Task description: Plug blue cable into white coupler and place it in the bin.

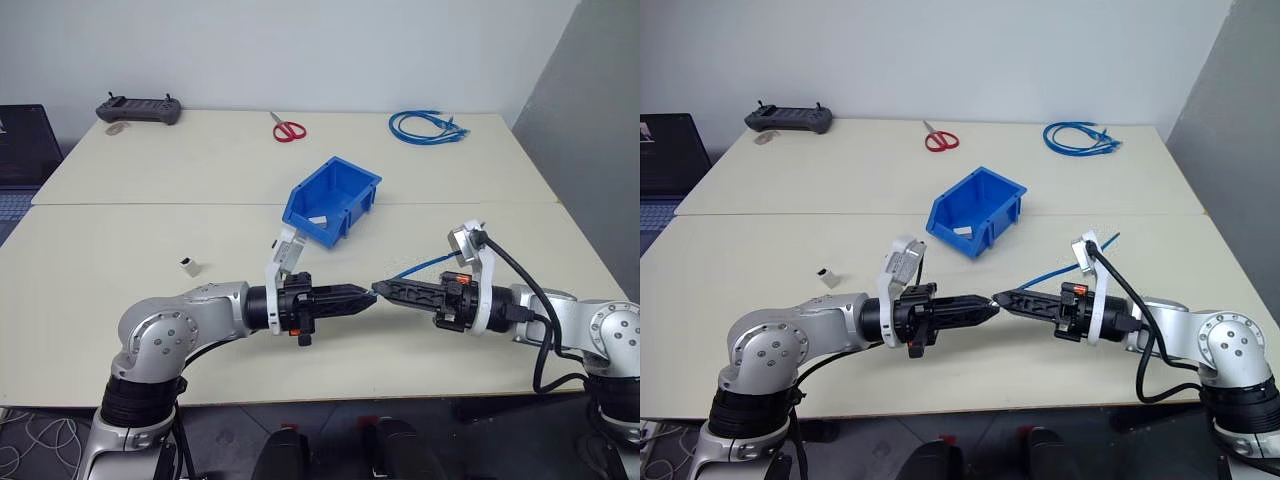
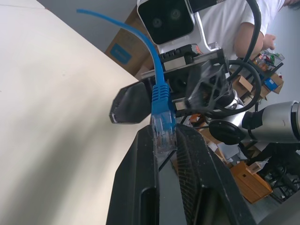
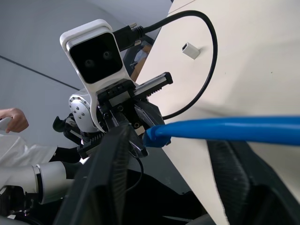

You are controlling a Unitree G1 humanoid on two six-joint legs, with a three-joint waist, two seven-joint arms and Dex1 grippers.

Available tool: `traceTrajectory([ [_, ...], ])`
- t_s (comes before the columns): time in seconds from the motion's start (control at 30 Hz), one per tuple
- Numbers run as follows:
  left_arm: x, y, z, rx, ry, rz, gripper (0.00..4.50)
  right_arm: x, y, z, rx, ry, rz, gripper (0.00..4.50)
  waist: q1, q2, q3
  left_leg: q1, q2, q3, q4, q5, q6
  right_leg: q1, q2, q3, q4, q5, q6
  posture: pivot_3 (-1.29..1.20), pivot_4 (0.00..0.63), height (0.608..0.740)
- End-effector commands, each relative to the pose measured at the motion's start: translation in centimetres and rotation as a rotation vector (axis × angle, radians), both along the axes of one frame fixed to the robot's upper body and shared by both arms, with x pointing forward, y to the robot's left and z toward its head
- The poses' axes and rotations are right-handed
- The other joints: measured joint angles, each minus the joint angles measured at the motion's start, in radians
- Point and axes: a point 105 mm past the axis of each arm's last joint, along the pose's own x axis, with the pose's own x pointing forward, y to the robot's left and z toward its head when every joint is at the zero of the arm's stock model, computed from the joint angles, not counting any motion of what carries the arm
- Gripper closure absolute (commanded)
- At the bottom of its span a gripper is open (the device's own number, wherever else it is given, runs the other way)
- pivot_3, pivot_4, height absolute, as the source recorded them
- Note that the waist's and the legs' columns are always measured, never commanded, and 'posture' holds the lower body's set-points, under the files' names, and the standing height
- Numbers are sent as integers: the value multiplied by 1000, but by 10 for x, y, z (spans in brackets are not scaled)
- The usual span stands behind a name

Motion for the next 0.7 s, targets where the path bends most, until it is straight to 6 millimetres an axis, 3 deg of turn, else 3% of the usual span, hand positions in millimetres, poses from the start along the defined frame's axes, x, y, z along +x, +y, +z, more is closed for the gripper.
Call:
traceTrajectory([
  [0.03,-6,-5,6,-11,-37,-29,4262,-3,3,12,51,-20,25,2949,0,0,0,0,0,0,0,0,0,0,0,0,0,0,0,0,150,740],
  [0.23,-5,-7,7,-9,-40,-30,4262,-2,3,14,56,-20,26,4254,0,0,0,0,0,0,0,0,0,0,0,0,0,0,0,0,150,740],
  [0.53,-3,-6,4,12,-66,11,4262,-5,5,13,47,-22,46,4328,0,0,0,0,0,0,0,0,0,0,0,0,0,0,0,0,150,740],
  [0.6,-7,-5,4,0,-48,-9,3561,-5,5,12,43,-22,43,4328,0,0,0,0,0,0,0,0,0,0,0,0,0,0,0,0,150,740],
  [0.7,-16,-1,2,22,-57,-45,3011,-2,4,10,33,-27,28,4328,0,0,0,0,0,0,0,0,0,0,0,0,0,0,0,0,150,740],
])
